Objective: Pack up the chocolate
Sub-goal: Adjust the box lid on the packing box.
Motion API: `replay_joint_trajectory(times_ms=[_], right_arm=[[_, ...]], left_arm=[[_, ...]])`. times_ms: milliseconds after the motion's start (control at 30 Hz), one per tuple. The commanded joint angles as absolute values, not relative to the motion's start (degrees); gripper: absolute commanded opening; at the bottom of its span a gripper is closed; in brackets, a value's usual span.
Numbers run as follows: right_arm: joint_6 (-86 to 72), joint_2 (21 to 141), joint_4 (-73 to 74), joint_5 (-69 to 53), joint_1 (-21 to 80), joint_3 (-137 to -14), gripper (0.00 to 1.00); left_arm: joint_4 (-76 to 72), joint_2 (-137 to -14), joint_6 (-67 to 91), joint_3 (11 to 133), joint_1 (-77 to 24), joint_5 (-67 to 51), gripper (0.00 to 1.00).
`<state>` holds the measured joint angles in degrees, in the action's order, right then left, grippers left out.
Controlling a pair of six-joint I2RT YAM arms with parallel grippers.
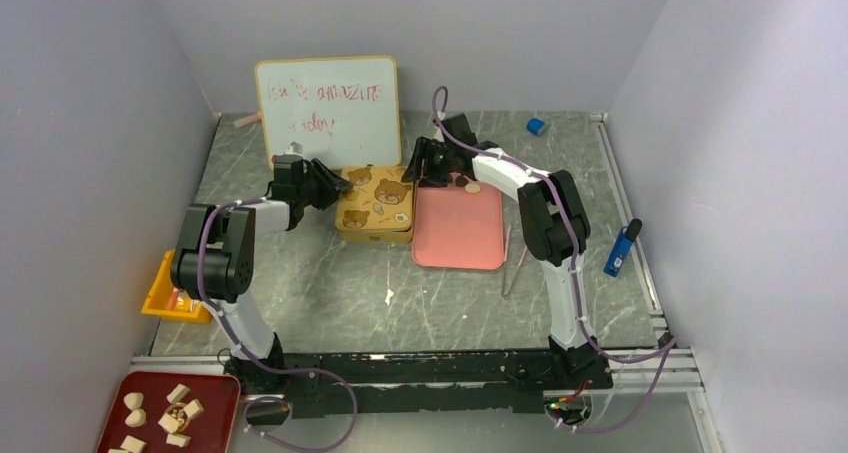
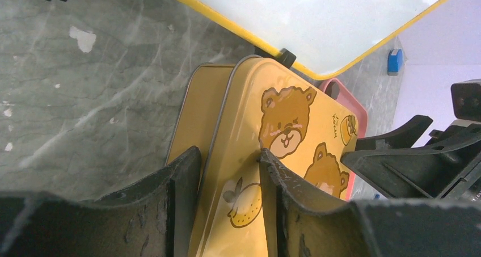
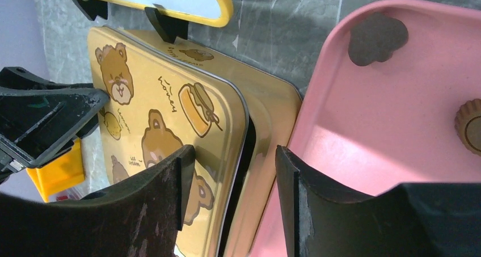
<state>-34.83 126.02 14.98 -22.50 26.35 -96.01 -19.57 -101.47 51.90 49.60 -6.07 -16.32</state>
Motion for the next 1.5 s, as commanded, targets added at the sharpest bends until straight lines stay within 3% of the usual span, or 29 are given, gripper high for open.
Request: replay_joint_trajectory(times_ms=[0, 500, 1133, 1467], right_arm=[[-33.02, 126.89, 18.05, -20.57, 27.18, -98.19, 0.57], [-32.67, 124.18, 18.83, -20.26, 28.82, -93.47, 0.4], [-33.54, 123.32, 17.2, -23.26, 30.43, -89.36, 0.34], [-33.43, 127.8, 21.33, -23.57, 33.01, -90.84, 0.1]], left_arm=[[-20.95, -102.39, 50.4, 52.79, -8.1, -20.93, 0.47], [-17.75, -100.91, 46.85, 53.8, -10.75, -21.68, 0.47], [-13.31, -95.01, 44.19, 52.04, -14.35, -20.12, 0.48], [-11.19, -93.91, 43.68, 51.07, -15.34, -19.04, 0.48]])
